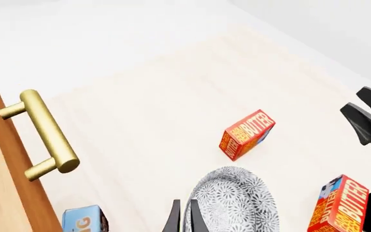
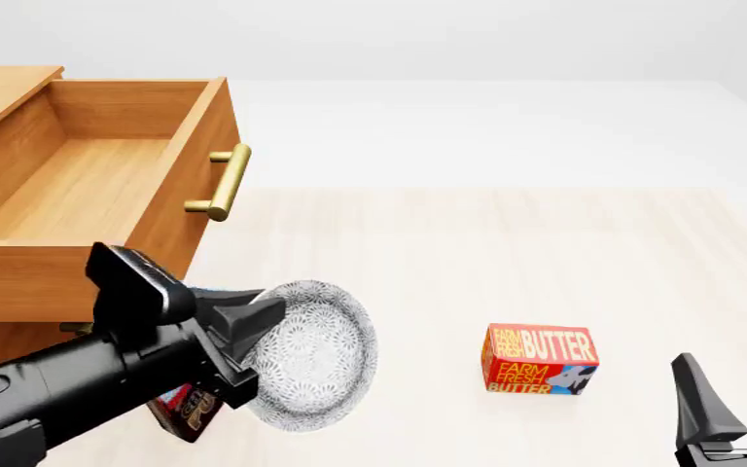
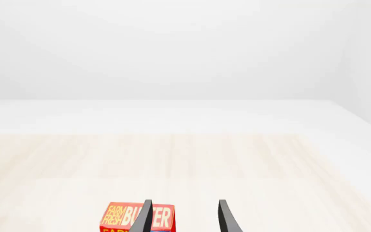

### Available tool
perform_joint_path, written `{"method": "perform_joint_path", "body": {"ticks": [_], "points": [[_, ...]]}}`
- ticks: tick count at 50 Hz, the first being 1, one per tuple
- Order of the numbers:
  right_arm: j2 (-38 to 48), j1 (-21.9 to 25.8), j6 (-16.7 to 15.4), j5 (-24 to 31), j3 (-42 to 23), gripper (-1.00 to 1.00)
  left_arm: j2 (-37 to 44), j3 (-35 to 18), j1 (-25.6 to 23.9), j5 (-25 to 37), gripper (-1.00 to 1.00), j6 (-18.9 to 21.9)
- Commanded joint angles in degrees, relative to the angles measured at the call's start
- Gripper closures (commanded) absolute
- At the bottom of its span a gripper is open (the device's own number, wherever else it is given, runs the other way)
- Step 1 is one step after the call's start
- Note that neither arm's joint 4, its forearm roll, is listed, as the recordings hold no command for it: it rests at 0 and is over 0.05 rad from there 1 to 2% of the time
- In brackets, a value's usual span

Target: Put the bowl in the top drawer of the cabinet.

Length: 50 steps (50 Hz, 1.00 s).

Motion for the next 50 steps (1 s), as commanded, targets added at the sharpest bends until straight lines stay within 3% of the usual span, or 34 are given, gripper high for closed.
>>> {"method": "perform_joint_path", "body": {"ticks": [1,50], "points": [[0.02,0.01,-0.01,-0.07,0.05,-1.0,-4.26,-1.91,0.56,2.95,1.0,0.72],[0.02,0.0,0.0,-0.08,0.06,-1.0,-11.42,-9.45,7.36,9.89,1.0,2.7]]}}
